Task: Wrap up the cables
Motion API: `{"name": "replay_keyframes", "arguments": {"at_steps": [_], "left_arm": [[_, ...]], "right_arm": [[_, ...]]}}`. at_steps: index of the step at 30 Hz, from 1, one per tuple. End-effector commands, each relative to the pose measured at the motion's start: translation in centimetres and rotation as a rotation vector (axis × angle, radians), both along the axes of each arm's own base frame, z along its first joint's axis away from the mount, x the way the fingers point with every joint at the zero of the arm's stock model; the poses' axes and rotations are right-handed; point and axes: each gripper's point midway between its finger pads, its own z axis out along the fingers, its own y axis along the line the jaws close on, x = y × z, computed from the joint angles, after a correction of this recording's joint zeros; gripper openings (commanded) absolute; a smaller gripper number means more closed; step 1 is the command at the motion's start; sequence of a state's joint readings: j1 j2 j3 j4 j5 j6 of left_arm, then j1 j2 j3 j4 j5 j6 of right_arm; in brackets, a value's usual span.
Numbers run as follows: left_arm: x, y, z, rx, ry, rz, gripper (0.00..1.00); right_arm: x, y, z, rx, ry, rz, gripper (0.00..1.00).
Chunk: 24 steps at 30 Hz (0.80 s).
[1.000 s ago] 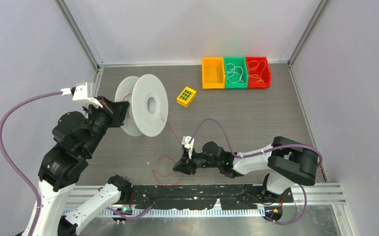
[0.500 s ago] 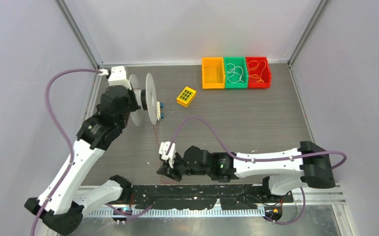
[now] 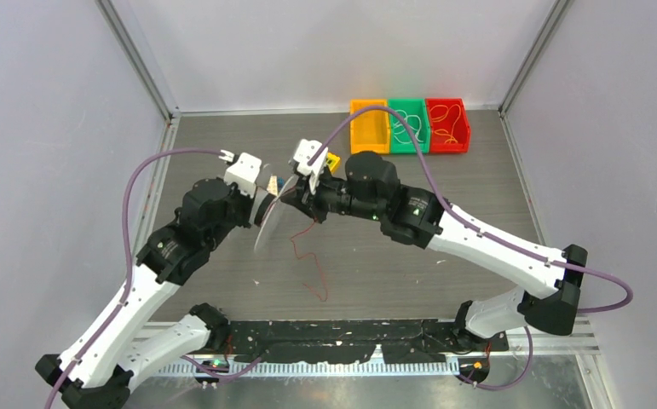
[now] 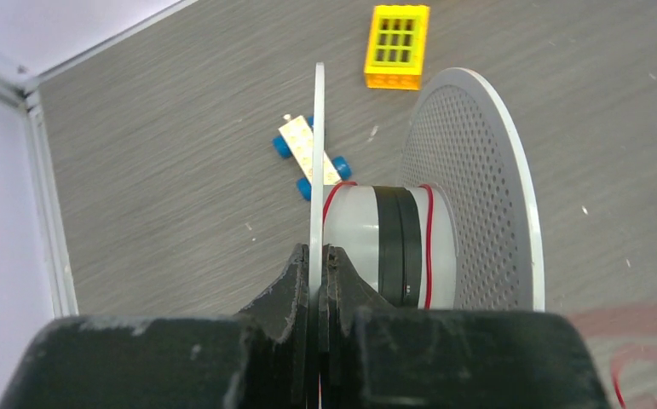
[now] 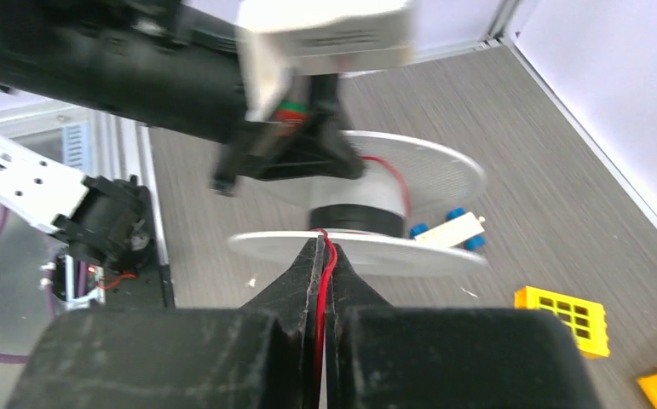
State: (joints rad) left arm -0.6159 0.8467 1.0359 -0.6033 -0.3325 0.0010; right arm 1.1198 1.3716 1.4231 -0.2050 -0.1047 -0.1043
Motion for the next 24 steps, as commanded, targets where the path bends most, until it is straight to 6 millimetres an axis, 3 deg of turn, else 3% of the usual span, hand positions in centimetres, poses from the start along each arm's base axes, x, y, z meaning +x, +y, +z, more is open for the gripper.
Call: {"name": "replay_keyframes", "arguments": {"at_steps": [1, 4, 8, 13, 17, 18, 19, 20, 21, 22, 23, 24], "left_arm": [[-2.6, -2.6, 1.7, 0.027, -0.056, -0.290, 0.00], [-6.2, -4.5, 1.9, 0.013, 0.001, -0.510, 0.00], [-10.1, -5.7, 4.2, -0.073, 0.051, -0.667, 0.00], [-12.3, -5.3, 7.4, -0.158, 0.010, -0.686, 0.00], [-13.9, -5.3, 9.8, -0.260, -0.021, -0.701, 0.00], [-14.2, -5.3, 10.2, -0.276, -0.023, -0.705, 0.00], [-14.4, -5.3, 10.6, -0.287, -0.027, -0.707, 0.00], [-14.5, -5.2, 10.8, -0.293, -0.031, -0.707, 0.00], [-14.6, -5.2, 11.1, -0.295, -0.038, -0.707, 0.00], [-14.7, -5.2, 11.4, -0.320, -0.028, -0.696, 0.00], [-14.7, -5.3, 11.6, -0.335, -0.025, -0.692, 0.00], [-14.8, -5.4, 11.9, -0.351, -0.024, -0.694, 0.00]], "right_arm": [[0.6, -1.2, -0.5, -0.079, -0.004, 0.075, 0.05], [1.7, -2.7, -0.7, -0.103, -0.010, 0.065, 0.05], [3.1, -4.5, -2.0, -0.140, 0.001, 0.035, 0.05], [4.0, -7.0, -4.1, -0.182, 0.000, 0.003, 0.06], [1.5, -7.7, -6.5, -0.180, 0.042, 0.106, 0.11], [0.7, -7.5, -5.8, -0.136, 0.030, 0.145, 0.13], [-0.1, -7.8, -6.8, -0.128, 0.059, 0.162, 0.14], [-0.7, -7.4, -6.3, -0.089, 0.049, 0.195, 0.15], [-1.4, -7.7, -7.5, -0.084, 0.082, 0.203, 0.15], [-1.7, -7.4, -7.1, -0.044, 0.068, 0.223, 0.16], [-2.2, -7.7, -8.6, -0.043, 0.110, 0.227, 0.16], [-2.5, -7.3, -8.0, 0.002, 0.091, 0.250, 0.17]]}}
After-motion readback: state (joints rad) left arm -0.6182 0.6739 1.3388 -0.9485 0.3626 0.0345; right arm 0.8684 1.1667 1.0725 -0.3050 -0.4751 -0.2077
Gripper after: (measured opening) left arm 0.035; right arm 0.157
